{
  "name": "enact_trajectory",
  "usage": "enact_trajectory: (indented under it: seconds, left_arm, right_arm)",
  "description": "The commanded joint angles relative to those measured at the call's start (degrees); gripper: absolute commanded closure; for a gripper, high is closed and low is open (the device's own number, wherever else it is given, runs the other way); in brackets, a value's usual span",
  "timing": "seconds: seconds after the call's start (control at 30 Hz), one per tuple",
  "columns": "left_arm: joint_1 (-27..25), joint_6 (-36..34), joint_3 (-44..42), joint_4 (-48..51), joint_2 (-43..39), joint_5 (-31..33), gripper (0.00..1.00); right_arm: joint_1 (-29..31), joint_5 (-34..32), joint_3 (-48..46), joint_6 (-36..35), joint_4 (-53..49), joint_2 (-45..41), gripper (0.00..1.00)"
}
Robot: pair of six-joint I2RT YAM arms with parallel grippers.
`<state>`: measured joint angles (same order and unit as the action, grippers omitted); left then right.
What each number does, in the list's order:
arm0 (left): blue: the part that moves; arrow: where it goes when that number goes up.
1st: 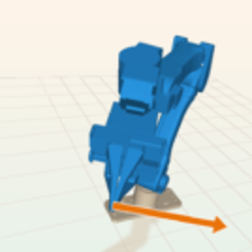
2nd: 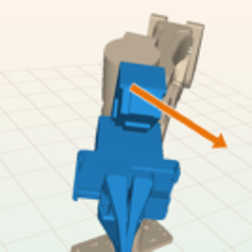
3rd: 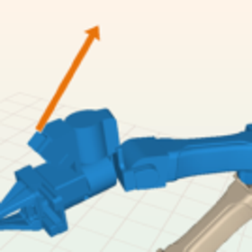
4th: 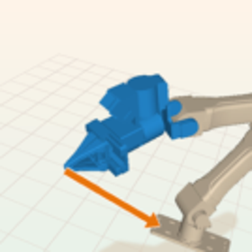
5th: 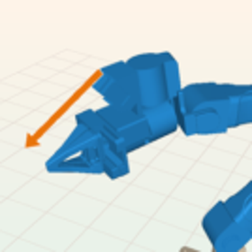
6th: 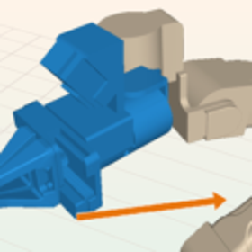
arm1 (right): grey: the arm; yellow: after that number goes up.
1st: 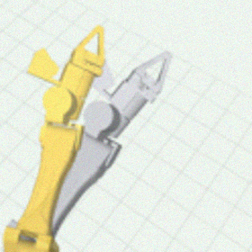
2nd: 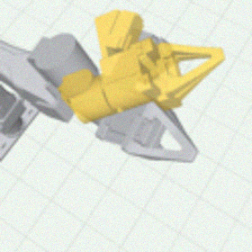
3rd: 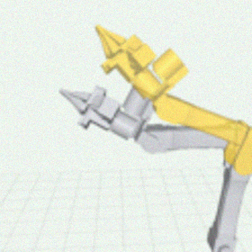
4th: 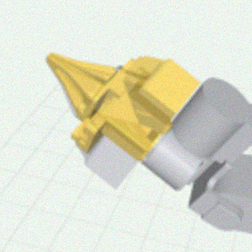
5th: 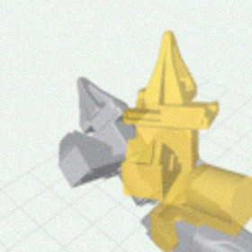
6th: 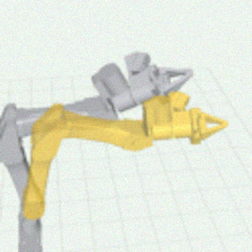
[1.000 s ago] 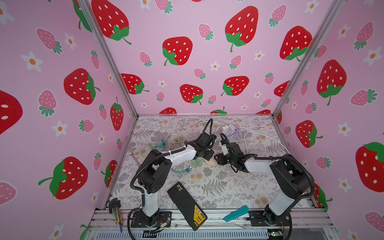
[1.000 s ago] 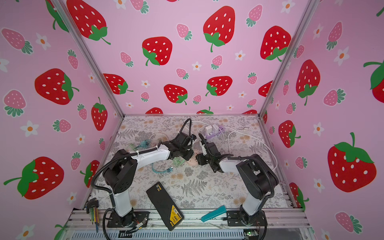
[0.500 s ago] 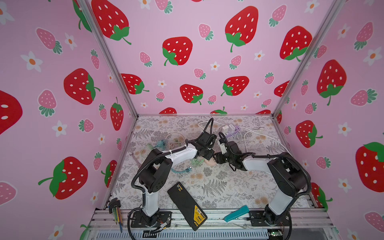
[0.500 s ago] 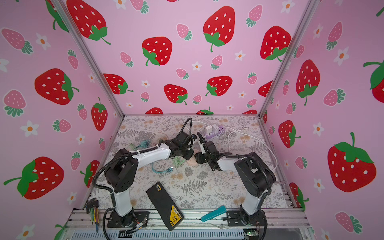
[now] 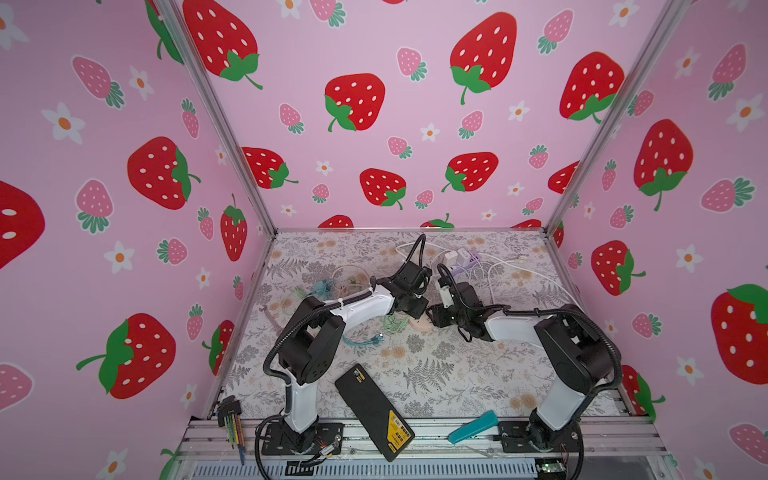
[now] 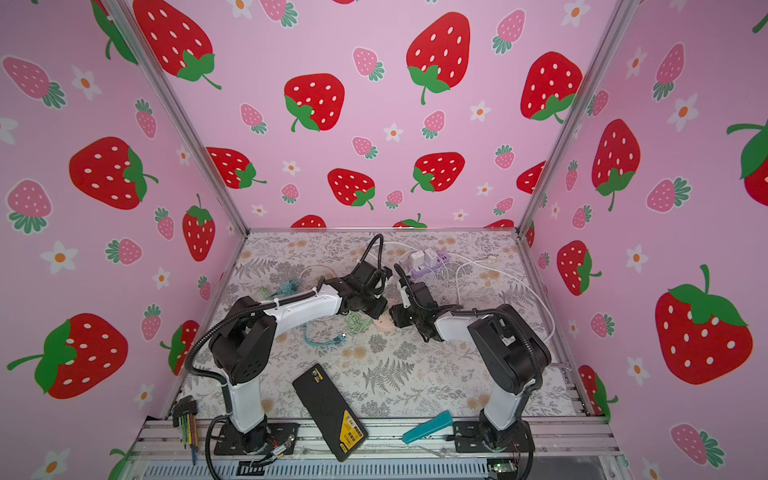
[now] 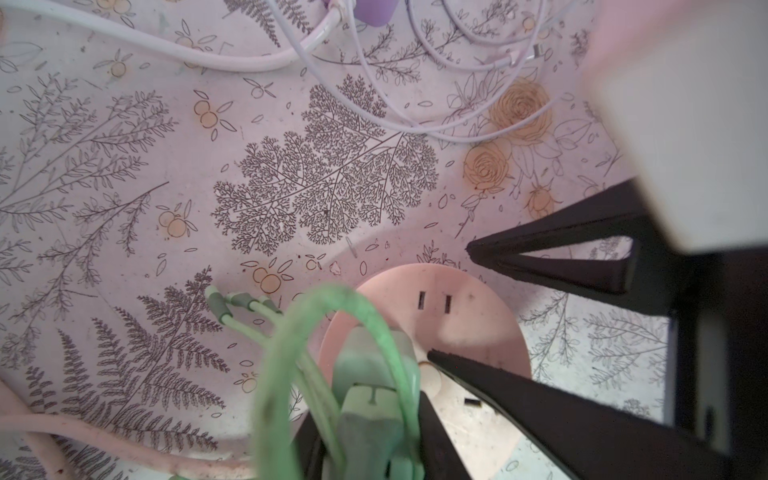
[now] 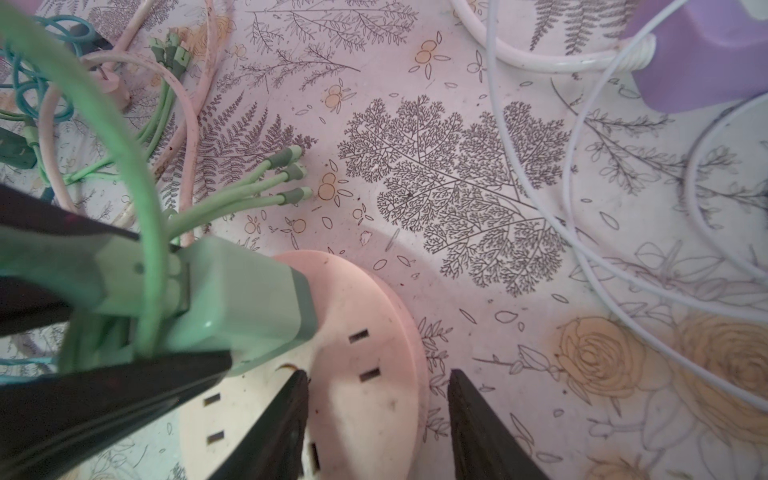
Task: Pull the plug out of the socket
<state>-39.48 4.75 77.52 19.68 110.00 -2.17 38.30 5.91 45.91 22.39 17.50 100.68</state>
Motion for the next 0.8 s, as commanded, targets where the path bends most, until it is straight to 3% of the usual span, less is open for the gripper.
enact_trajectory:
  seconds: [0.0,0.13,0.37,0.77]
  left_arm:
    - [1.26,4.26,0.8,4.39,2.33,-4.69,0.86]
    - [2.96,6.07,0.23,3.53,1.76,-7.84,0.86]
    - [3.19,5.89,-0.03,4.17,1.17,-6.0,0.87]
    - [-1.71,1.77,0.18,7.46,-0.11,19.17,0.89]
  right_arm:
    - [-0.6,-1.27,-0.61,-0.08,-9.78,4.22,0.47]
    - [-0.6,-1.14,-0.39,-0.16,-10.02,4.57,0.48]
    - [-0.6,-0.9,0.2,-0.33,-10.82,5.39,0.51]
    - [-0.61,-1.49,0.41,-0.24,-11.29,5.6,0.55]
